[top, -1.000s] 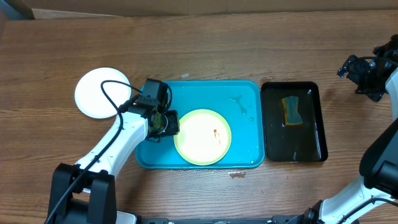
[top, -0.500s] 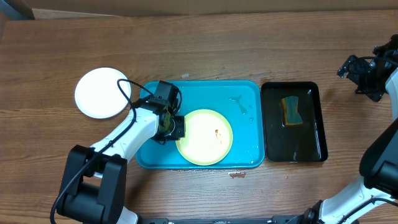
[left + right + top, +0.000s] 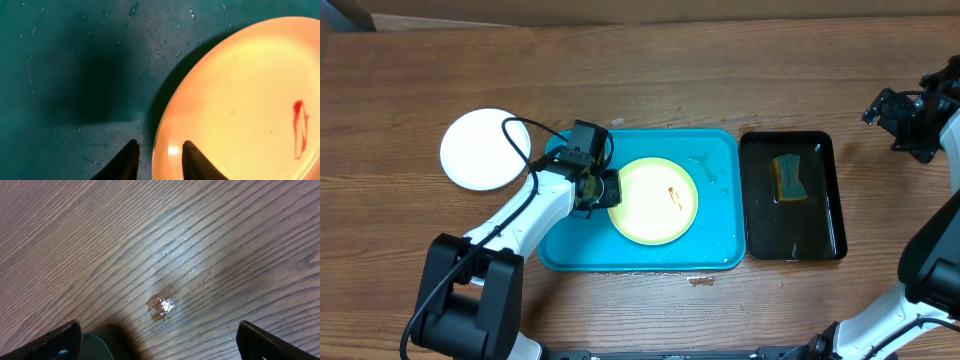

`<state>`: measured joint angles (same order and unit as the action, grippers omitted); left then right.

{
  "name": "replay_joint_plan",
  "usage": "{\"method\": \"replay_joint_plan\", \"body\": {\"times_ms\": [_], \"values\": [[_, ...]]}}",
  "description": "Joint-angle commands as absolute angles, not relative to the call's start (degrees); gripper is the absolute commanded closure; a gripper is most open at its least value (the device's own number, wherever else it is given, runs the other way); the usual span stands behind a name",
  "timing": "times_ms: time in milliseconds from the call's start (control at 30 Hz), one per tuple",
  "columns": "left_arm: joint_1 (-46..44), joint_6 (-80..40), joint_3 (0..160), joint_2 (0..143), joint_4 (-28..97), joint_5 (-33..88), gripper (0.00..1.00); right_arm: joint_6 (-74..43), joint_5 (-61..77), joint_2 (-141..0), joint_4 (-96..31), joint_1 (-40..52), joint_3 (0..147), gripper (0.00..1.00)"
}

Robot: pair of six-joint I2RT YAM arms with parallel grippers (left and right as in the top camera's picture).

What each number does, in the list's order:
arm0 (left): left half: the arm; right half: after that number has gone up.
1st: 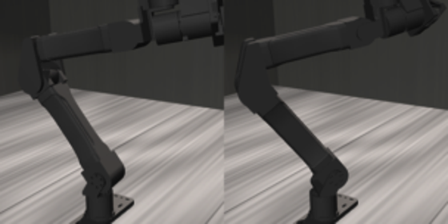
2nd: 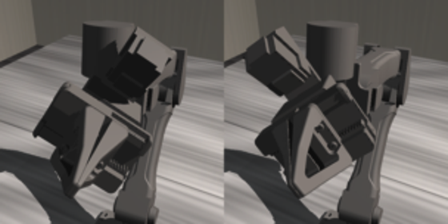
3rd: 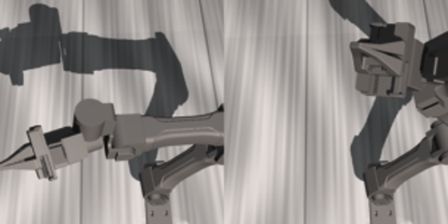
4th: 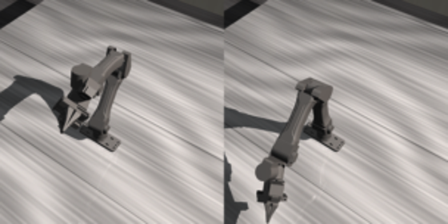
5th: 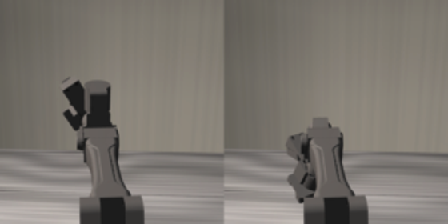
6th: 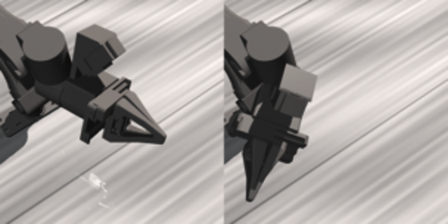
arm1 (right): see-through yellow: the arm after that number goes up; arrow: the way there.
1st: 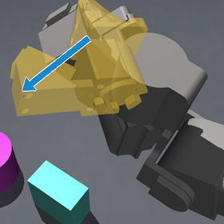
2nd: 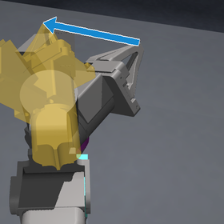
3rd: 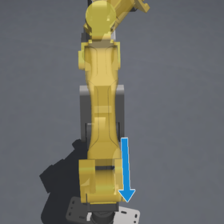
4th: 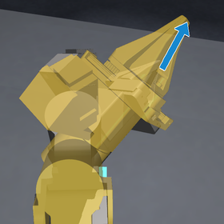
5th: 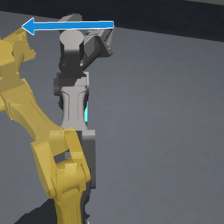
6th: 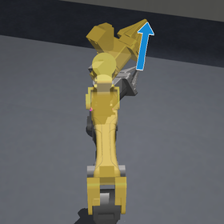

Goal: Clean dirty plates on tray and stack at the side

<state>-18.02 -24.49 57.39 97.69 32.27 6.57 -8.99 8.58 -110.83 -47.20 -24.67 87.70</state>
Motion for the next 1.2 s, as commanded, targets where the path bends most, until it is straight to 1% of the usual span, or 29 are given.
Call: {"method": "replay_joint_plan", "body": {"times_ms": [0,133,300,333,433,467,600,667,800,867,933,1000,1033,1167], "values": [[-17.93,-25.78,58.61,97.82,32.47,5.87,0.69,-9.21,8.6,-109.54,-46.98,-24.49,88.47,0.0],[-18.33,-25.78,58.61,98.13,33.19,6.0,0.71,-9.19,8.6,-109.54,-46.98,-24.49,88.47,0.0],[-18.79,-25.76,58.57,100.01,33.06,5.96,0.71,-9.19,8.6,-109.54,-46.98,-24.49,88.47,0.0],[-18.79,-25.78,58.57,100.51,32.86,5.96,0.73,-9.21,8.6,-109.54,-46.98,-24.49,88.47,0.0],[-18.79,-25.78,58.59,101.23,32.1,6.74,0.85,-9.19,8.6,-109.54,-46.98,-24.49,88.47,0.0],[-18.79,-25.76,58.59,101.23,32.08,7.07,0.87,-9.21,8.6,-109.54,-46.98,-24.49,88.47,0.0],[-18.76,-25.74,58.59,101.23,32.1,7.03,0.84,-9.41,8.99,-109.54,-46.63,-24.49,88.47,0.0],[-18.76,-25.74,58.59,101.23,32.05,7.01,0.83,-9.45,9.8,-109.54,-44.47,-24.45,88.47,0.0],[-18.76,-25.74,58.65,101.23,31.48,7.07,0.81,-9.45,14.11,-109.54,-42.22,-24.45,88.47,0.0],[-18.76,-25.76,58.78,101.19,31.24,7.2,0.8,-9.45,18.85,-109.54,-43.38,-24.45,88.47,0.0],[-18.76,-25.74,59.05,101.03,31.48,7.55,0.8,-9.87,27.55,-109.54,-45.43,-24.45,88.49,0.0],[-18.76,-25.71,59.22,100.64,31.92,7.53,0.8,-6.83,35.53,-109.27,-45.78,-24.45,88.6,0.0],[-18.76,-25.71,59.22,100.33,32.16,7.53,0.8,-5.06,36.58,-109.1,-46.44,-24.34,88.6,0.0],[-18.76,-25.26,59.22,100.12,32.62,7.51,0.8,-4.38,28.58,-107.11,-49.95,-21.58,88.6,0.0]]}}
